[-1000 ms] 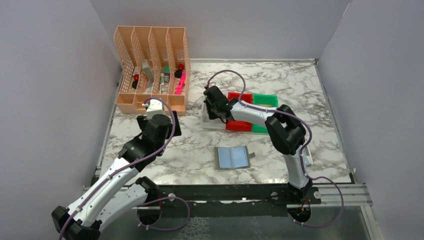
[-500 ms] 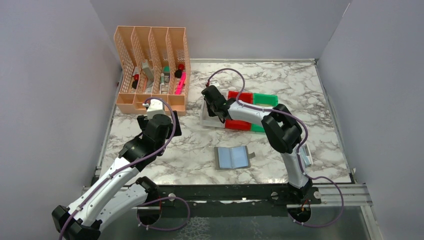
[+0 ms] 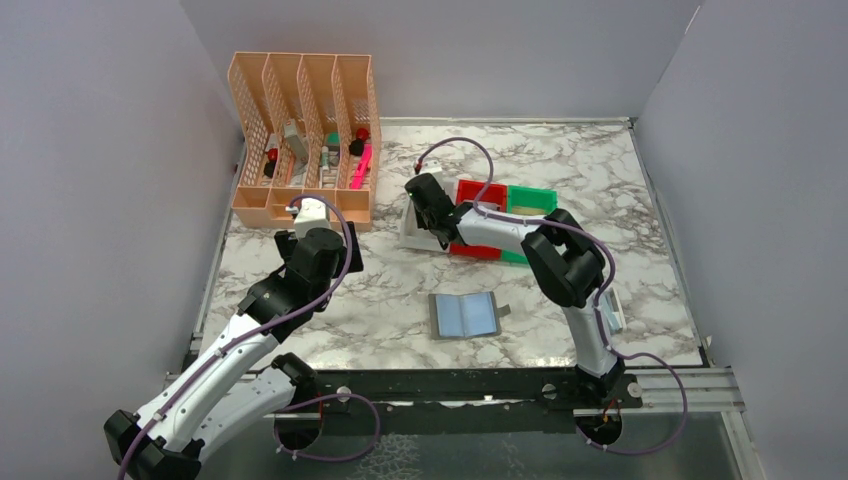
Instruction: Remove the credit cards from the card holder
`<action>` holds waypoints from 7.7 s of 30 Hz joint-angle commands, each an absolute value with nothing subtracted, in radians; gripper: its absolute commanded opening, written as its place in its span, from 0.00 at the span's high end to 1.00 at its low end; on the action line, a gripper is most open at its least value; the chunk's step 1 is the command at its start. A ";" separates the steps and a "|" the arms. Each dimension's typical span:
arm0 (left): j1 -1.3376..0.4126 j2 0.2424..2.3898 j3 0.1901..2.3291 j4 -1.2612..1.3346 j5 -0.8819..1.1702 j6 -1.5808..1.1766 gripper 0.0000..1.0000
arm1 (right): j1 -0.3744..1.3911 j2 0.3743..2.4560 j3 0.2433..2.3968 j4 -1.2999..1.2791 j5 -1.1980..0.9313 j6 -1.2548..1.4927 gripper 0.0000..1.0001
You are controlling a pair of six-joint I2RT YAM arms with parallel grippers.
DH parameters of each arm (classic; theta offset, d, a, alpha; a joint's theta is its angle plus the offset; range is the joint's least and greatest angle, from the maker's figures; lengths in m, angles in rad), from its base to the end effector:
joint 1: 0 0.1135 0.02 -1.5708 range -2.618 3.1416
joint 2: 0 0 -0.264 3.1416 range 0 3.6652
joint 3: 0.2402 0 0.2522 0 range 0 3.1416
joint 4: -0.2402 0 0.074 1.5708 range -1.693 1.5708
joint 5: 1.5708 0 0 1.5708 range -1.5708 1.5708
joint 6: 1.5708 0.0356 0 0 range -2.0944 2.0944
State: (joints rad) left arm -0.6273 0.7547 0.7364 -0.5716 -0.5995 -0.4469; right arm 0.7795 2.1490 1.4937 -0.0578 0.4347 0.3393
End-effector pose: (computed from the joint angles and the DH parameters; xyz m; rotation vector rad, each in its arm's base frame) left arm 0.1410 -0.0774 0.2923 -0.1501 2.0425 -0.0155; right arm 0.3487 0.3235 0.1633 -0.2632 2.1929 0.1219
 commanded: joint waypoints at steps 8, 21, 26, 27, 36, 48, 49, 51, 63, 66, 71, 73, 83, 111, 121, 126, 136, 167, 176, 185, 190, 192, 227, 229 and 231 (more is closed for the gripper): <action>-0.622 0.753 0.728 -0.568 -0.617 -0.443 0.01 | 0.774 2.076 1.354 -0.054 0.414 0.334 0.68; -0.622 0.752 0.727 -0.569 -0.614 -0.442 0.01 | 0.767 1.941 1.274 -0.071 0.272 0.364 0.76; -0.621 0.751 0.728 -0.569 -0.614 -0.443 0.01 | 0.768 1.978 1.286 -0.092 0.257 0.465 0.79; -0.621 0.751 0.727 -0.568 -0.614 -0.443 0.01 | 0.768 1.986 1.290 -0.105 0.266 0.483 0.79; -0.620 0.759 0.729 -0.568 -0.612 -0.442 0.01 | 0.802 2.019 1.301 -0.151 0.395 0.518 0.80; -0.614 0.760 0.729 -0.568 -0.608 -0.442 0.01 | 0.816 2.158 1.431 -0.241 0.562 0.524 0.79; -0.614 0.760 0.729 -0.569 -0.608 -0.441 0.01 | 0.816 2.163 1.435 -0.241 0.568 0.526 0.78; -0.614 0.760 0.729 -0.568 -0.607 -0.442 0.01 | 0.816 2.168 1.433 -0.230 0.573 0.531 0.75; -0.614 0.761 0.729 -0.569 -0.605 -0.442 0.01 | 0.816 1.963 1.349 -0.158 0.422 0.477 0.70; -0.614 0.764 0.730 -0.569 -0.602 -0.441 0.01 | 0.816 1.864 1.328 -0.137 0.373 0.439 0.68; -0.614 0.764 0.730 -0.568 -0.596 -0.441 0.01 | 0.816 1.711 1.243 -0.127 0.257 0.417 0.64; -0.613 0.765 0.729 -0.569 -0.594 -0.443 0.01 | 0.816 1.635 1.173 -0.115 0.231 0.435 0.61; -0.612 0.798 0.733 -0.569 -0.585 -0.439 0.01 | 0.819 1.319 0.807 -0.101 0.053 0.566 0.50; -0.603 0.830 0.735 -0.566 -0.578 -0.437 0.01 | 1.111 1.501 0.863 -0.354 0.317 0.744 0.35; -0.601 0.830 0.735 -0.568 -0.577 -0.437 0.01 | 1.112 1.478 0.816 -0.346 0.334 0.801 0.56; -0.601 0.831 0.735 -0.567 -0.574 -0.436 0.01 | 1.112 1.414 0.773 -0.314 0.341 0.836 0.70; -0.602 0.828 0.735 -0.567 -0.570 -0.437 0.01 | 1.112 1.398 0.806 -0.304 0.295 0.769 0.42; -0.601 0.839 0.735 -0.567 -0.560 -0.437 0.01 | 1.120 1.376 0.780 -0.361 0.404 0.828 0.63; -0.600 0.837 0.713 -0.452 -0.221 -0.437 0.02 | 1.116 1.316 0.748 -0.387 0.444 0.859 0.64; -0.662 1.033 0.675 -0.159 0.307 -0.581 0.23 | 0.980 1.221 0.568 -0.174 0.212 0.849 0.65; -0.784 1.132 0.664 -0.111 0.252 -0.613 0.26 | 0.907 1.197 0.497 -0.085 0.105 0.820 0.66; -0.832 1.159 0.658 -0.086 0.216 -0.639 0.27 | 0.895 1.197 0.483 -0.066 0.087 0.815 0.66; -0.955 1.357 0.621 0.067 0.196 -0.773 0.43 | 0.873 1.283 0.411 -0.040 0.092 0.895 0.69; -0.961 1.384 0.620 0.072 0.178 -0.788 0.43 | 0.873 1.280 0.410 -0.040 0.094 0.897 0.69; -0.966 1.405 0.622 0.076 0.163 -0.793 0.43 | 0.872 1.278 0.407 -0.039 0.093 0.899 0.69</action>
State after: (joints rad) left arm -0.9527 1.3693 0.5983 0.0460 0.1932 -0.7639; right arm 0.8764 1.2671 0.4400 0.0067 0.0620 0.8898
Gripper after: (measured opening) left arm 0.576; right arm 0.314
